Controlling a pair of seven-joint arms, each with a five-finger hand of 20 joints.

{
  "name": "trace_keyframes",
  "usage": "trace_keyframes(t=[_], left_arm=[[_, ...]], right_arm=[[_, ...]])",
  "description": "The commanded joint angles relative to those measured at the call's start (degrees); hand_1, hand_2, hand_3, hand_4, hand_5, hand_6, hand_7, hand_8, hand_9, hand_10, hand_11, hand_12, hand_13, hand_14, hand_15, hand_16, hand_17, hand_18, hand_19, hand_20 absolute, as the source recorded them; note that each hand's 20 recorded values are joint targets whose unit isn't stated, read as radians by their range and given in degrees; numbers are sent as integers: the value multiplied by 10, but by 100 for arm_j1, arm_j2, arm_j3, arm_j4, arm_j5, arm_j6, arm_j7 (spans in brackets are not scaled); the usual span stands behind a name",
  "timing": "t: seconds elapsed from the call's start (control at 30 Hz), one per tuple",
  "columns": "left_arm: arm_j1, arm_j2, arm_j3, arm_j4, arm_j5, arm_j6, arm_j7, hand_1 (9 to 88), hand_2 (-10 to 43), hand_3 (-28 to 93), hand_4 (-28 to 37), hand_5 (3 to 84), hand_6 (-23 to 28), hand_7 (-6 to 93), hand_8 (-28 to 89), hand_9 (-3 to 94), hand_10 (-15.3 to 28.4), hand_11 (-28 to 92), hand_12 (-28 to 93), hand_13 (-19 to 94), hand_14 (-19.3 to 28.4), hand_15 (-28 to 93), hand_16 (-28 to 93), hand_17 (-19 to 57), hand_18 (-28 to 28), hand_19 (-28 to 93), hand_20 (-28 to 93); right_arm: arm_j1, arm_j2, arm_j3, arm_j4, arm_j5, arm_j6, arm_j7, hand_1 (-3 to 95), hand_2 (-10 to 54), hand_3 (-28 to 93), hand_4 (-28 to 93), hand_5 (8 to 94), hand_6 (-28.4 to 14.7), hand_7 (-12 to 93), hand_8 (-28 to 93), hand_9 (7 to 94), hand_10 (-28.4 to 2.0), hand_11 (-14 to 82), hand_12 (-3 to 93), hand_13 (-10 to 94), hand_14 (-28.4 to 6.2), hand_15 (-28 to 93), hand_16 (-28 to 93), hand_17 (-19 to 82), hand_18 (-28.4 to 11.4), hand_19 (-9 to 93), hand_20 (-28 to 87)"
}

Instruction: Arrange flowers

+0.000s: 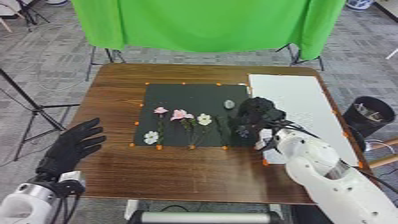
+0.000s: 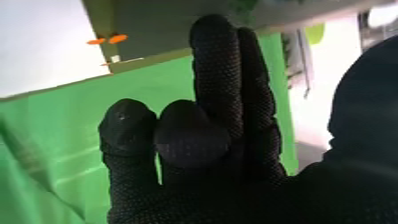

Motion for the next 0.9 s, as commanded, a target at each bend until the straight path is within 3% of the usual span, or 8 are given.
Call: trace_keyframes(t=[0.03, 0.13, 0.2, 0.27, 0.43, 0.67, 0.8, 0.9], left_arm=[[-177, -62, 291, -103, 21, -43, 144, 251, 17, 705, -267, 306, 44, 190, -108, 260, 128, 222, 135, 211, 167, 334, -16, -94, 228, 460, 62], [-335, -200, 500, -156, 109, 46, 241, 251, 17, 702, -269, 302, 44, 190, -108, 254, 128, 219, 135, 201, 165, 330, -17, -95, 229, 459, 61], [-375, -482, 586, -238, 181, 63, 234, 252, 15, 697, -272, 294, 42, 188, -107, 243, 129, 214, 135, 190, 160, 317, -18, -96, 233, 456, 58], [-374, -595, 795, -292, 53, 252, 534, 247, 5, 689, -277, 281, 38, 189, -108, 223, 122, 208, 138, 174, 160, 293, -14, -100, 240, 448, 53], [-540, -613, 906, -274, 30, 125, 705, 238, -48, 613, -282, 218, 22, 168, -99, 158, 97, 121, 153, 108, 149, 144, 25, -133, 256, 400, 34], [-607, -484, 843, -228, -403, 144, 1082, 228, -56, 602, -283, 198, 19, 153, -90, 142, 90, 64, 183, 88, 146, 83, 50, -156, 265, 377, 21], [-769, -516, 985, -146, -405, 183, 1162, 207, -60, 634, -283, 200, 19, 153, -89, 143, 90, 60, 188, 88, 142, 81, 57, -164, 258, 367, 22], [-933, -584, 1068, -70, -337, 116, 1046, 201, -54, 659, -283, 213, 22, 160, -89, 153, 93, 71, 194, 100, 134, 94, 65, -164, 244, 364, 28]], right_arm=[[-756, -367, 1324, -627, 3082, -65, -336, 179, -20, 851, -282, 541, -6, 311, -165, 613, -106, 344, 236, 519, -85, 688, 222, 249, -207, 716, 394], [-1248, -799, 2306, -753, 5405, -966, -400, 170, -12, 884, -279, 463, -19, 289, -164, 506, -125, 295, 214, 391, -108, 585, 174, 158, -231, 603, 341], [-1540, -1074, 2758, -698, 6595, -1458, -566, 158, -9, 883, -272, 419, -27, 248, -143, 446, -135, 233, 208, 314, -122, 496, 154, 104, -243, 544, 306], [-1822, -1296, 3003, -719, 7271, -1598, -872, 121, -10, 853, -276, 380, -27, 180, -112, 392, -139, 148, 207, 253, -126, 350, 197, 44, -250, 482, 261], [-2488, -1842, 3606, -1057, 7537, -1772, -958, 52, -65, 790, -283, 261, -10, 80, -81, 250, -116, -9, 195, 149, -134, -79, 367, -97, -273, 358, 101], [-2889, -2201, 4031, -1236, 7519, -2249, -452, 41, -53, 767, -283, 244, -8, 66, -76, 208, -106, -30, 196, 115, -141, -131, 350, -150, -282, 348, 18], [-2961, -2185, 3917, -1274, 7298, -1929, -619, 58, -60, 801, -282, 292, -27, 86, -72, 257, -128, -4, 212, 183, -134, -62, 383, -89, -260, 369, 56], [-3001, -2196, 3824, -1317, 7259, -1537, -783, 78, -66, 810, -276, 319, -30, 113, -81, 306, -136, 31, 226, 219, -132, -3, 381, -56, -253, 375, 106]])
